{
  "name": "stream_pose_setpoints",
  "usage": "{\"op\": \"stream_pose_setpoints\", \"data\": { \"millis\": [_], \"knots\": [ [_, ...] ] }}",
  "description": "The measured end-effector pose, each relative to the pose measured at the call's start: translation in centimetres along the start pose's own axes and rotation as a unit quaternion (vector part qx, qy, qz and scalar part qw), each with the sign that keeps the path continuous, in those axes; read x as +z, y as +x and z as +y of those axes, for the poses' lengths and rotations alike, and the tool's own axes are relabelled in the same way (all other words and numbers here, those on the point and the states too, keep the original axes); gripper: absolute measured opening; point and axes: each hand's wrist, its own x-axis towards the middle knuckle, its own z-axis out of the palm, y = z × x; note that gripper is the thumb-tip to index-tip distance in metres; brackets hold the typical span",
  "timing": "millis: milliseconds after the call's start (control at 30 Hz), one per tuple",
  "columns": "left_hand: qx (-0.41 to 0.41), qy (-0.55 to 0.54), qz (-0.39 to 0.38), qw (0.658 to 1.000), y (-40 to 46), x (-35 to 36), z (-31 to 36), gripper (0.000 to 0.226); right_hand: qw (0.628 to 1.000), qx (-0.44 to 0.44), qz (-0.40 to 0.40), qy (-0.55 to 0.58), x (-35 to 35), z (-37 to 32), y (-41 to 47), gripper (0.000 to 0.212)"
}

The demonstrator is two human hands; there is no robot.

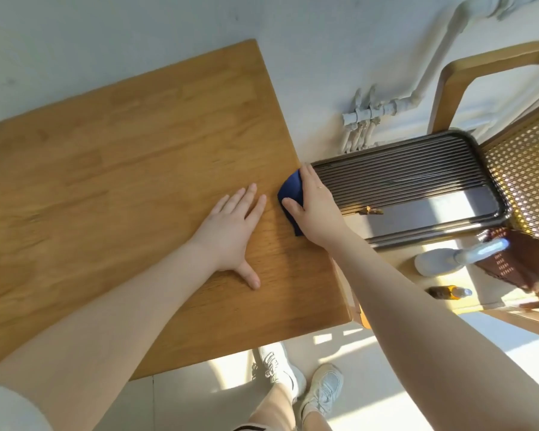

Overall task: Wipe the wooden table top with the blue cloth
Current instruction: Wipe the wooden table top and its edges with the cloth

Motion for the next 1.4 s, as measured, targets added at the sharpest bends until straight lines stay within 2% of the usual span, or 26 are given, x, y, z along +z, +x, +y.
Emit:
{"op": "stream_pose_setpoints", "data": {
  "millis": [100,233,333,433,600,667,733,833,933,1033,1133,1267,1400],
  "knots": [
    [0.01,0.005,-0.007,1.0,-0.1,-0.3,0.3,0.151,1.0,-0.002,-0.024,0.005,-0.2,0.4,-4.2,0.081],
    [0.032,-0.036,-0.008,0.999,-0.1,-0.7,-1.0,0.139,0.999,-0.016,0.02,-0.045,0.4,0.0,-4.6,0.08],
    [0.075,-0.044,-0.002,0.996,0.2,-1.2,-3.0,0.12,0.998,0.0,0.048,-0.043,0.4,-1.5,0.9,0.077],
    [0.11,-0.047,0.009,0.993,0.7,-1.2,-4.7,0.096,0.999,0.028,0.041,0.001,0.3,-2.6,5.5,0.081],
    [0.136,-0.096,0.089,0.982,2.7,-2.2,-5.6,0.055,0.997,0.068,0.008,0.044,-0.4,-1.8,3.1,0.078],
    [0.115,-0.089,0.114,0.983,4.0,-3.2,-6.2,0.056,0.998,0.06,-0.004,0.029,-0.4,-1.3,1.3,0.079],
    [0.057,-0.096,0.126,0.986,5.4,-4.0,-7.0,0.063,0.999,0.033,0.006,0.0,-0.4,-1.1,1.5,0.079],
    [-0.026,-0.157,0.122,0.98,7.0,-5.0,-8.4,0.067,0.998,0.0,0.008,-0.055,-0.2,-1.5,4.9,0.078],
    [-0.069,-0.153,0.094,0.981,8.2,-5.6,-9.2,0.07,0.998,-0.026,0.012,-0.06,0.1,-2.2,10.2,0.077],
    [-0.093,-0.153,0.072,0.981,9.4,-6.4,-9.1,0.075,0.997,-0.055,0.003,-0.061,-0.1,-2.4,12.8,0.075],
    [-0.089,-0.143,0.065,0.984,10.8,-8.0,-8.8,0.084,0.997,-0.075,-0.029,-0.021,-0.6,-1.2,10.9,0.076],
    [-0.097,-0.094,0.054,0.989,13.7,-10.2,-9.3,0.106,0.993,-0.092,-0.067,0.015,-0.9,-0.3,9.5,0.075],
    [-0.12,0.001,0.022,0.993,15.9,-10.9,-9.9,0.13,0.993,-0.064,-0.075,0.067,-1.0,-1.1,14.7,0.073]
  ]
}}
